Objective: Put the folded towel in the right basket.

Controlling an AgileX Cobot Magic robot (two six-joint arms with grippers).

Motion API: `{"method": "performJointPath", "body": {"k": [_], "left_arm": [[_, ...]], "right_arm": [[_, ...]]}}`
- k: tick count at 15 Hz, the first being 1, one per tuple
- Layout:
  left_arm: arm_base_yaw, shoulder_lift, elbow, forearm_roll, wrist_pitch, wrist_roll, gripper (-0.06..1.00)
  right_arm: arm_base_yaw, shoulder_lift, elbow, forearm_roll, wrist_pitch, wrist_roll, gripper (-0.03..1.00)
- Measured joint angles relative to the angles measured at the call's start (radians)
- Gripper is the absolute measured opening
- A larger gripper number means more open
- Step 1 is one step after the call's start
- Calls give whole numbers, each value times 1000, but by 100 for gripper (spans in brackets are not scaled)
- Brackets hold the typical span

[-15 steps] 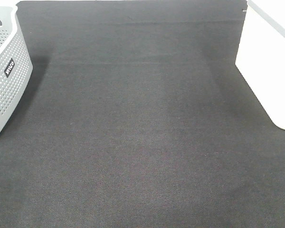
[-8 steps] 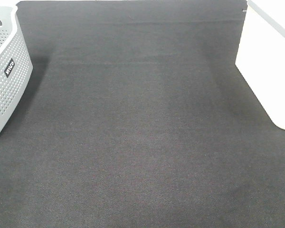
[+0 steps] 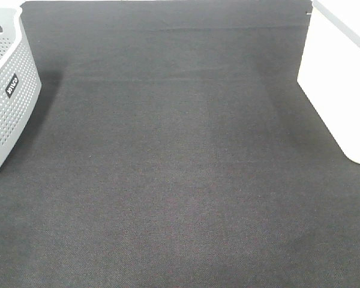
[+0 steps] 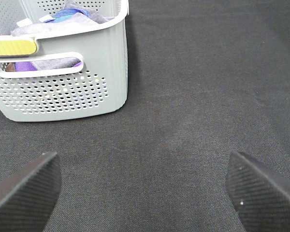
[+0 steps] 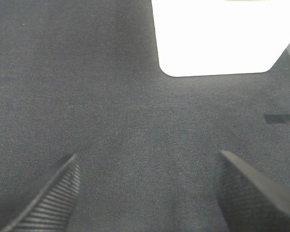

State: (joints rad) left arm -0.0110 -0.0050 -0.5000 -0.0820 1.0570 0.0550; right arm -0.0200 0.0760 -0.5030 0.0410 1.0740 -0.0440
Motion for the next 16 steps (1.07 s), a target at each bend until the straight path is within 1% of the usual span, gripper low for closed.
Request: {"method": "performJointPath", "body": {"k": [11,16], "left_arm": [[0,0,0,0,0,0,88],[0,0,0,0,0,0,88]], "right_arm": [[0,-1,0,0,0,0,73],[0,-82,3,1,-7,0,73]]}}
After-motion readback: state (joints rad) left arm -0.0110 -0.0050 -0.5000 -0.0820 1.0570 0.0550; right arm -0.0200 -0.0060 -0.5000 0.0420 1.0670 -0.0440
